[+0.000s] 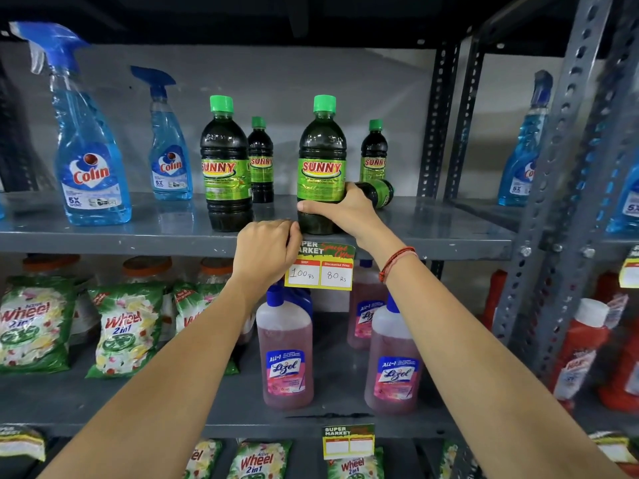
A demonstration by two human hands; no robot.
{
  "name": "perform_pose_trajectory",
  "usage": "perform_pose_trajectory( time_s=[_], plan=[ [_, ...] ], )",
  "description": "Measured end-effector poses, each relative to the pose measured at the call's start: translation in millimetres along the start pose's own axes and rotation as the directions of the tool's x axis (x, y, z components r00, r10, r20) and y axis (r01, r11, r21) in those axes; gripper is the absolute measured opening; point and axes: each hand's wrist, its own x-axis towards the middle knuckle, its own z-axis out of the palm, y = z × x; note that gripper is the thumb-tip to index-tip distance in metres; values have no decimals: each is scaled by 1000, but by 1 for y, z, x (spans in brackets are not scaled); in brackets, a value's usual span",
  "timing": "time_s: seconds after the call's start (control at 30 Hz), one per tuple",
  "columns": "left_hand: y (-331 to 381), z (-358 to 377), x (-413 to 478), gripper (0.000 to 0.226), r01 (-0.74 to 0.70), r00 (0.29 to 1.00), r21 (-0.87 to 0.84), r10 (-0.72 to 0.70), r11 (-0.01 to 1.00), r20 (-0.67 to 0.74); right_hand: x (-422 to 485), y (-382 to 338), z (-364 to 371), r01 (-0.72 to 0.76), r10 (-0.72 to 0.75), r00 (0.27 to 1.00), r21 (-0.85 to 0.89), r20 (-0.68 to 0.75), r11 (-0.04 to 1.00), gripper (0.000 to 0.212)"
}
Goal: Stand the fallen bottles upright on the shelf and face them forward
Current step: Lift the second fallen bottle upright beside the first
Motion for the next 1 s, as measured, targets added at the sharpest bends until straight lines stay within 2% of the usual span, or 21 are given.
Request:
perform_pose_trajectory(
  time_s=[0.1,0.17,0.23,0.3,0.37,0.4,0.47,0.53,0.6,0.67,0.77,0.87,1.0],
  plan=[
    [0,0,0,45,3,1000,-6,-3,1000,-1,-1,-1,0,-9,8,1000,39,14,999,66],
    [0,-1,-1,45,9,1000,-9,-9,1000,3,2,0,-2,-22,23,1000,150,-9,988,70],
    [1,-1,-1,46,16,1000,-15,-16,1000,6,8,0,-9,1,38,987,244,-158,970,68],
    [2,-2,-1,46,23,1000,-27,-23,999,10,18,3,-21,70,41,930,288,-364,955,53],
    [3,-2,-1,44,22,1000,-36,-22,999,11,26,2,-34,100,47,870,271,-490,957,43],
    [3,-2,-1,43,22,1000,-37,-22,999,12,33,4,-40,52,61,857,203,-512,978,43],
    [2,-1,-1,43,30,999,-35,-29,999,18,46,9,-48,-153,148,869,29,-473,988,60],
    [0,0,0,44,42,999,-44,-40,998,25,55,12,-51,-329,271,896,-117,-353,937,78],
    [0,1,0,45,42,999,-59,-41,997,22,60,13,-53,-430,380,887,-170,-263,887,93],
    [1,-1,0,45,36,999,-71,-35,997,20,66,12,-54,-469,437,878,-168,-195,867,99],
    [2,-1,1,45,39,999,-69,-38,997,18,75,9,-52,-490,484,871,-99,-82,866,81],
    [4,0,0,45,39,999,-44,-40,998,-1,80,10,-48,-499,500,866,45,-28,866,32],
    [6,0,1,43,33,999,-15,-34,999,-31,83,13,-49,-525,528,849,143,19,839,25]
  ],
)
